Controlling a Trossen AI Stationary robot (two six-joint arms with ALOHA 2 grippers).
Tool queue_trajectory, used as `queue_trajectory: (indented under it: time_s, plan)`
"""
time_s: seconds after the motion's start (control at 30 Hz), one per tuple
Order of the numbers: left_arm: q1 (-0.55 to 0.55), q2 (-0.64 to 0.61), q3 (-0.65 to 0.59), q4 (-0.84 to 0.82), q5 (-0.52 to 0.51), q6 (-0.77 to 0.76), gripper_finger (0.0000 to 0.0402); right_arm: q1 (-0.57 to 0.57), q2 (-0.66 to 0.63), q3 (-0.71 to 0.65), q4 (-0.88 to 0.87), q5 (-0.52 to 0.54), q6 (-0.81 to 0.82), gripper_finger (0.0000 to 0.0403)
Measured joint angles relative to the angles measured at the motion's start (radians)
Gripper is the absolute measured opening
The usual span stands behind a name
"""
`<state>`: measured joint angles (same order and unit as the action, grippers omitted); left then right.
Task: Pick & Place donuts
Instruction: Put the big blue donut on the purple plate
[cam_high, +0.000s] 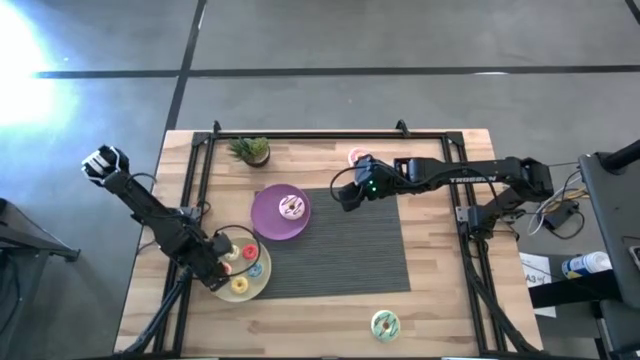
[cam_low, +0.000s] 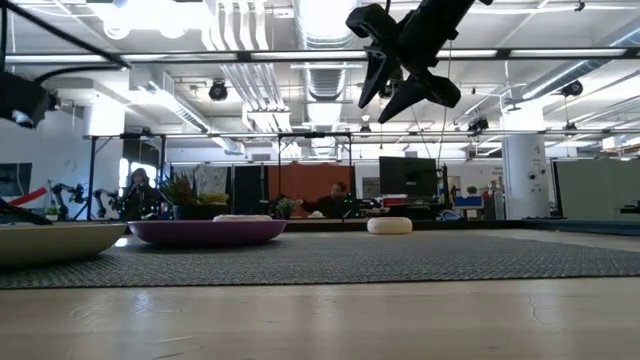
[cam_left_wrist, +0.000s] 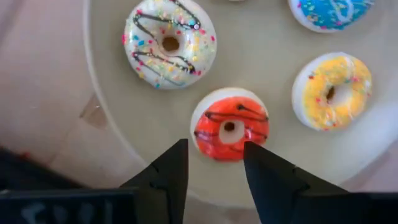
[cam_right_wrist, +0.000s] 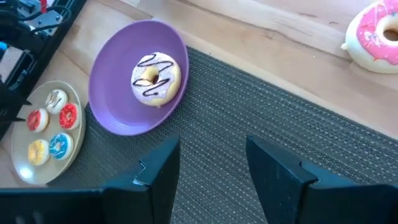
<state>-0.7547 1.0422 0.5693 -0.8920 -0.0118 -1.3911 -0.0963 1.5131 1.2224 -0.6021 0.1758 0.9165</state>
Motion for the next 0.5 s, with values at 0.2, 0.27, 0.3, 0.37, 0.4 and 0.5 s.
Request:
queue_trajectory:
  time_s: [0.2,0.27,0.3,0.37,0.4,0.5]
  plan:
    - [0.000,-0.012,0.132,-0.177,-0.041,0.071,0.0128,0.007,0.000,0.000,-0.079,-0.155,0.000,0.0176]
    - [0.000,-0.024,0.164,-0.181,-0.077,0.120,0.0128,0.029,0.000,0.000,-0.135,-0.237,-0.006,0.0176]
    - [0.000,-0.032,0.176,-0.178,-0.088,0.141,0.0128,0.048,0.000,0.000,-0.167,-0.274,-0.017,0.0176]
    - [0.000,-0.043,0.192,-0.174,-0.105,0.174,0.0128,0.105,0.000,0.000,-0.244,-0.335,-0.041,0.0176]
    - [0.000,-0.048,0.196,-0.168,-0.110,0.194,0.0128,0.140,0.000,0.000,-0.279,-0.358,-0.050,0.0176]
    - [0.000,-0.061,0.195,-0.141,-0.119,0.242,0.0128,0.263,0.000,-0.003,-0.304,-0.412,-0.048,0.0176]
